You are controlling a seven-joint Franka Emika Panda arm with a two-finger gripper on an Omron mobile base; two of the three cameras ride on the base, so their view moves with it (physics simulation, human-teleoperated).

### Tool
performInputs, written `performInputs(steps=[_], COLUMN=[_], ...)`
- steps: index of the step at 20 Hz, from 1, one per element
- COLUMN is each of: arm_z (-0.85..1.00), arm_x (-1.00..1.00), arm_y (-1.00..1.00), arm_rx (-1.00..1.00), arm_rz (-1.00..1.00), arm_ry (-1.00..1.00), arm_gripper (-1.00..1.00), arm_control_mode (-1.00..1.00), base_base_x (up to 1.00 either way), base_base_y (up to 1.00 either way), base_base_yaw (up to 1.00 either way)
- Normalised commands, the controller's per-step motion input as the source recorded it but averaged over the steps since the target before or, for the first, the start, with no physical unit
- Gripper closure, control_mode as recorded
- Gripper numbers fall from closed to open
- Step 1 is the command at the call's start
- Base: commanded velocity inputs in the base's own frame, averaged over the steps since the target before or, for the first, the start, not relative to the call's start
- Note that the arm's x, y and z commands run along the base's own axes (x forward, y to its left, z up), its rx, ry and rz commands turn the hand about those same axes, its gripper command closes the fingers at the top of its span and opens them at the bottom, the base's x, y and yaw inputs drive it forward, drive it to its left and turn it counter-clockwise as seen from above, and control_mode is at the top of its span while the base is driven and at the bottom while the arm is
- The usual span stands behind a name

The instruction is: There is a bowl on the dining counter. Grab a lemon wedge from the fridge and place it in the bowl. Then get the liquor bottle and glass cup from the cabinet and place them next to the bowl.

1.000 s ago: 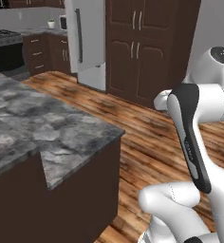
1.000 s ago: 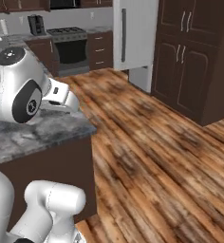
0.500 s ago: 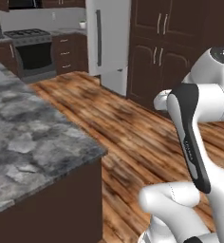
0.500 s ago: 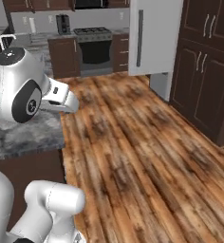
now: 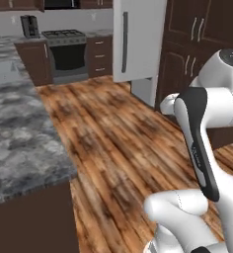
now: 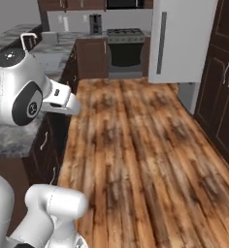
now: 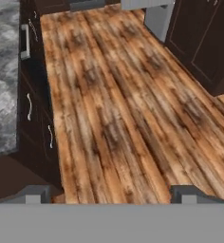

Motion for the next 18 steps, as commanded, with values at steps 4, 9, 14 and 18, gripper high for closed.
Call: performInputs(steps=[4, 9, 14, 18], arm_z=[0.00, 0.00, 0.00, 0.00], arm_x=[0.00, 0.00, 0.00, 0.00], arm_y=[0.00, 0.00, 0.00, 0.00], arm_rx=[0.00, 0.00, 0.00, 0.00], arm_rz=[0.00, 0.00, 0.00, 0.00], arm_ry=[0.00, 0.00, 0.00, 0.00], arm_gripper=[-1.00, -1.00, -1.00, -1.00], arm_control_mode=[1.00, 1.00, 1.00, 1.00], base_base_x=[0.82, 0.98, 1.00, 1.00], base_base_y=[-0.82, -0.72, -0.62, -0.53], base_base_yaw=[0.43, 0.43, 0.40, 0.35])
